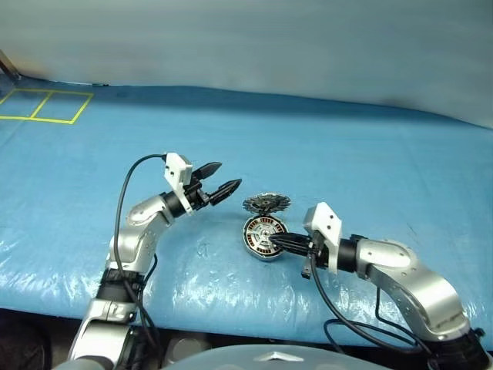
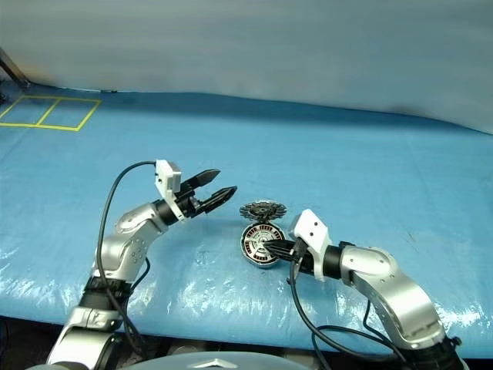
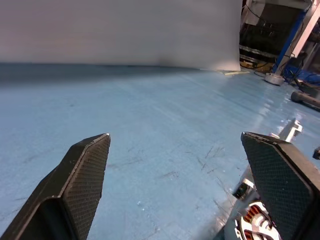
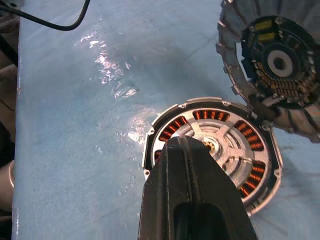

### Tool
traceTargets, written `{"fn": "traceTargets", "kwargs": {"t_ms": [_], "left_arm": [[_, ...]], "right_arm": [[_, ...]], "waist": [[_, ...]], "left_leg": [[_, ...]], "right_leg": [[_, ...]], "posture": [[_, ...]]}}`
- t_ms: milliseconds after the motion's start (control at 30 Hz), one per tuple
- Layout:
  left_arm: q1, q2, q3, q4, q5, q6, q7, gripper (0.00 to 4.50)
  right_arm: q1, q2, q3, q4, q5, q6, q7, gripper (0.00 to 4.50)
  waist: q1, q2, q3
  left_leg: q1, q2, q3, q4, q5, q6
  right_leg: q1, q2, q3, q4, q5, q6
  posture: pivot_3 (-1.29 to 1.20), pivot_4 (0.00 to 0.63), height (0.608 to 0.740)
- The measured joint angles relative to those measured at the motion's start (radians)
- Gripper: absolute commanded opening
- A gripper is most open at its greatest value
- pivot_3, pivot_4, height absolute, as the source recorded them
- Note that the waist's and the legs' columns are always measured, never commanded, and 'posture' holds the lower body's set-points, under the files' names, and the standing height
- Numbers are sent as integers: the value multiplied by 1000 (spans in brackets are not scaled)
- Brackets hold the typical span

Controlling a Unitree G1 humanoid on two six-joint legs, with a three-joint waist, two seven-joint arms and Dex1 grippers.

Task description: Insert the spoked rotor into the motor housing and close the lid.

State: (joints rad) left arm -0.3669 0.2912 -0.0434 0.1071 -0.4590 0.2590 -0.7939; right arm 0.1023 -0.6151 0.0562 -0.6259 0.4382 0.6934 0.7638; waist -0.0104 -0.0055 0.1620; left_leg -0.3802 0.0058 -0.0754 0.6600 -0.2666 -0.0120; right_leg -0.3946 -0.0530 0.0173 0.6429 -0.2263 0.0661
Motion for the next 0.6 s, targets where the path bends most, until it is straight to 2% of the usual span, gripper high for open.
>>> {"fn": "traceTargets", "kwargs": {"t_ms": [300, 333, 600], "left_arm": [[-169, -55, -80, 208, 58, -68, -181, 165], [-179, -57, -91, 215, 61, -73, -210, 21], [-214, -28, -207, 235, 113, -93, -429, 21]], "right_arm": [[277, 63, -166, -68, 11, -13, -141, 0], [305, 72, -167, -75, 8, -15, -155, 0], [389, 113, -182, -104, -12, -63, -233, 0]], "waist": [[-1, 0, 0], [-1, 0, 0], [-10, 0, 0]], "left_leg": [[0, 0, 0, 0, 0, 0], [0, 0, 1, 0, 0, 0], [0, 1, 2, 0, 0, 0]], "right_leg": [[0, 0, 0, 0, 0, 0], [0, 0, 1, 0, 0, 0], [-1, 1, 1, 0, -2, -2]], "posture": [[0, 150, 740], [0, 150, 740], [0, 150, 740]]}}
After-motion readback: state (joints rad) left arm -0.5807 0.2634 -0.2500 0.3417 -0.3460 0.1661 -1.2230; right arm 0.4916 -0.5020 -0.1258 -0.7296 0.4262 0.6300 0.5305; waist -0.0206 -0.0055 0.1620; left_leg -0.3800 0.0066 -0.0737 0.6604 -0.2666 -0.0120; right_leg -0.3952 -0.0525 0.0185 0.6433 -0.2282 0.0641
